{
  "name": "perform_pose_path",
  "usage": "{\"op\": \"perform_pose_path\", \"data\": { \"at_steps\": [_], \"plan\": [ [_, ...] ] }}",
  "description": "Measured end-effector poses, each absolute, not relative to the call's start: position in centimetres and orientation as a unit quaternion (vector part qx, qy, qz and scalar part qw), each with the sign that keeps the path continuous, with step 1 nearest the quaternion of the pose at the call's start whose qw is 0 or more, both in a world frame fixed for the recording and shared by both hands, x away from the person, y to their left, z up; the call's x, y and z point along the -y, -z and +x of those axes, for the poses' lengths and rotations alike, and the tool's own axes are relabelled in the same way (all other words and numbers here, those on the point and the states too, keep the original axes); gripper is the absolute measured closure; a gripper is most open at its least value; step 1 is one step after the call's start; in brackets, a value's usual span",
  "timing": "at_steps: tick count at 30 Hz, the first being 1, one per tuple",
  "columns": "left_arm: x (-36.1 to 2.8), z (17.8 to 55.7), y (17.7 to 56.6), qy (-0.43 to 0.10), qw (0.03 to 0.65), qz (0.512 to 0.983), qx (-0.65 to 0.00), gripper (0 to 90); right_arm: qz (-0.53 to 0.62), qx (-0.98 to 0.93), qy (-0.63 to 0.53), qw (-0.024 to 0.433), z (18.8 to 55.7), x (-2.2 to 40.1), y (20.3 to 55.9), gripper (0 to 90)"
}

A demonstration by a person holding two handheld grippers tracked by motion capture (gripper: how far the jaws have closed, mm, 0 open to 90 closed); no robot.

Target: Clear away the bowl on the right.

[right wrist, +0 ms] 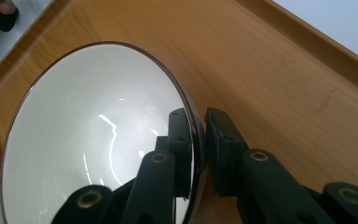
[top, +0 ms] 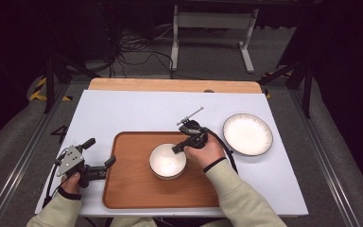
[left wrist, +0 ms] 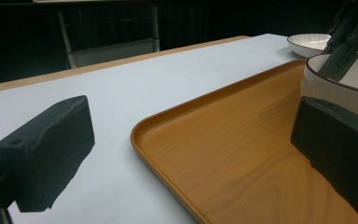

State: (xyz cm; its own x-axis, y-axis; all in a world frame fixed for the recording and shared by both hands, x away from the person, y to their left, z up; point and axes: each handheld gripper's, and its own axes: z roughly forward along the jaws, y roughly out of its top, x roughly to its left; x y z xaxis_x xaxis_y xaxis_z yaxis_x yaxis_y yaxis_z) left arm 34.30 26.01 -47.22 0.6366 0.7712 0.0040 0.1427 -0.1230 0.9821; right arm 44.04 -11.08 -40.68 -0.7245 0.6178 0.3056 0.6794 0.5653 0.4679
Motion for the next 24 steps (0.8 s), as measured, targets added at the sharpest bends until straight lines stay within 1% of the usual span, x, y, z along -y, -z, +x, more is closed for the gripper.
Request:
{"op": "perform_pose_path", "data": {
  "at_steps": [2, 7, 8, 9, 11, 14, 21, 24],
  "plan": [
    [-26.0, 34.3, 47.2, -0.273, 0.576, 0.698, -0.327, 0.2, -0.366, 0.883, 0.288, 0.053, 43.9, 11.0, 40.6, 77.7],
    [-26.0, 34.3, 47.2, -0.272, 0.576, 0.698, -0.328, 0.2, -0.359, 0.886, 0.294, 0.031, 43.6, 10.9, 40.2, 66.7],
    [-26.0, 34.3, 47.2, -0.272, 0.576, 0.698, -0.328, 0.2, -0.359, 0.886, 0.294, 0.031, 43.6, 10.9, 40.2, 66.7],
    [-26.0, 34.3, 47.2, -0.272, 0.576, 0.698, -0.328, 0.2, -0.356, 0.886, 0.296, 0.026, 43.5, 10.9, 40.1, 64.7],
    [-26.0, 34.4, 47.2, -0.271, 0.576, 0.698, -0.327, 0.2, -0.352, 0.885, 0.304, 0.011, 43.4, 11.1, 39.7, 58.5],
    [-26.0, 34.4, 47.2, -0.271, 0.576, 0.698, -0.328, 0.2, -0.353, 0.884, 0.307, 0.006, 43.3, 11.3, 39.5, 55.8],
    [-26.0, 34.3, 47.2, -0.272, 0.577, 0.698, -0.327, 0.2, -0.341, 0.877, 0.336, -0.038, 42.6, 12.0, 38.1, 43.8],
    [-26.0, 34.3, 47.2, -0.271, 0.576, 0.698, -0.327, 0.2, -0.339, 0.874, 0.345, -0.048, 42.4, 12.2, 37.6, 41.7]
  ]
}}
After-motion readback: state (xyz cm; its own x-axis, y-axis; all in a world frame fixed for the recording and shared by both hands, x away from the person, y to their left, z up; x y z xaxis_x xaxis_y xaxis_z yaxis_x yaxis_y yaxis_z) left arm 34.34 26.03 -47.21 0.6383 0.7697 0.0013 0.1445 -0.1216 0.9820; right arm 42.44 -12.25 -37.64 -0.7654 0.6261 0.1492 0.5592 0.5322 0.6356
